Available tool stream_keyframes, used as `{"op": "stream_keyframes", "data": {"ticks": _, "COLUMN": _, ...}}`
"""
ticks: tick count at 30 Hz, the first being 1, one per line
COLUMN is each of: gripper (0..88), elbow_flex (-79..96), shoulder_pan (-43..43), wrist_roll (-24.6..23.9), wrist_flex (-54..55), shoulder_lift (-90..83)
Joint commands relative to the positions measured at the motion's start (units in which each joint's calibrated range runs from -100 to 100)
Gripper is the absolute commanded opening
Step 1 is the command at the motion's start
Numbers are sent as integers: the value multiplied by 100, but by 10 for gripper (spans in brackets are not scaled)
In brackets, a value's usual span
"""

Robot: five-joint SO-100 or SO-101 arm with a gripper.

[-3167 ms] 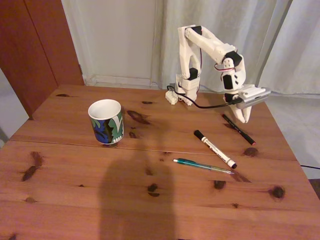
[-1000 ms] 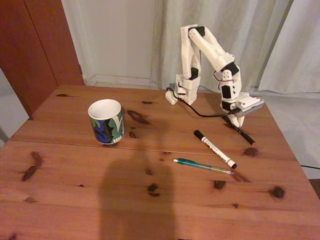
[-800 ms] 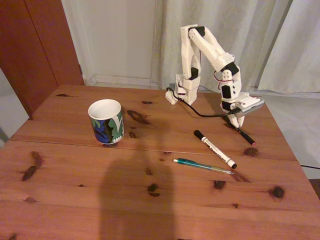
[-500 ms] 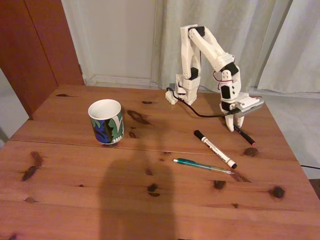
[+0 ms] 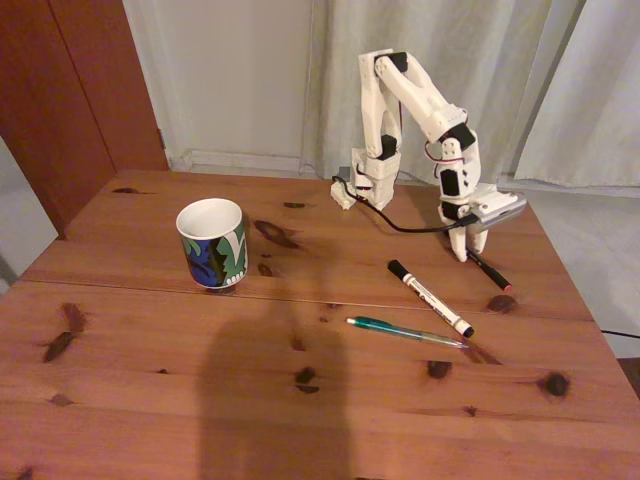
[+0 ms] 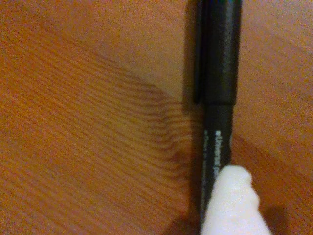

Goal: Clean up the desk and place the pens and markers into the cup

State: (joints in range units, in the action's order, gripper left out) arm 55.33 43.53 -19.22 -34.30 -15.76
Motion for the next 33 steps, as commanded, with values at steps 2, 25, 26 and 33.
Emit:
{"op": "stream_keyframes", "data": {"ticks": 2, "gripper": 137, "elbow_flex": -41, "shoulder_pan": 114, "wrist_roll": 20, "wrist_flex": 131, "shoulder_lift": -306}}
{"op": "stream_keyframes", "data": {"ticks": 25, "gripper": 137, "elbow_flex": 518, "shoulder_pan": 259, "wrist_roll": -11, "wrist_flex": 123, "shoulder_lift": -315}}
{"op": "stream_keyframes", "data": {"ticks": 26, "gripper": 137, "elbow_flex": 563, "shoulder_pan": 259, "wrist_roll": -11, "wrist_flex": 131, "shoulder_lift": -315}}
{"op": "stream_keyframes", "data": {"ticks": 33, "gripper": 137, "elbow_flex": 635, "shoulder_pan": 259, "wrist_roll": 5, "wrist_flex": 131, "shoulder_lift": -323}}
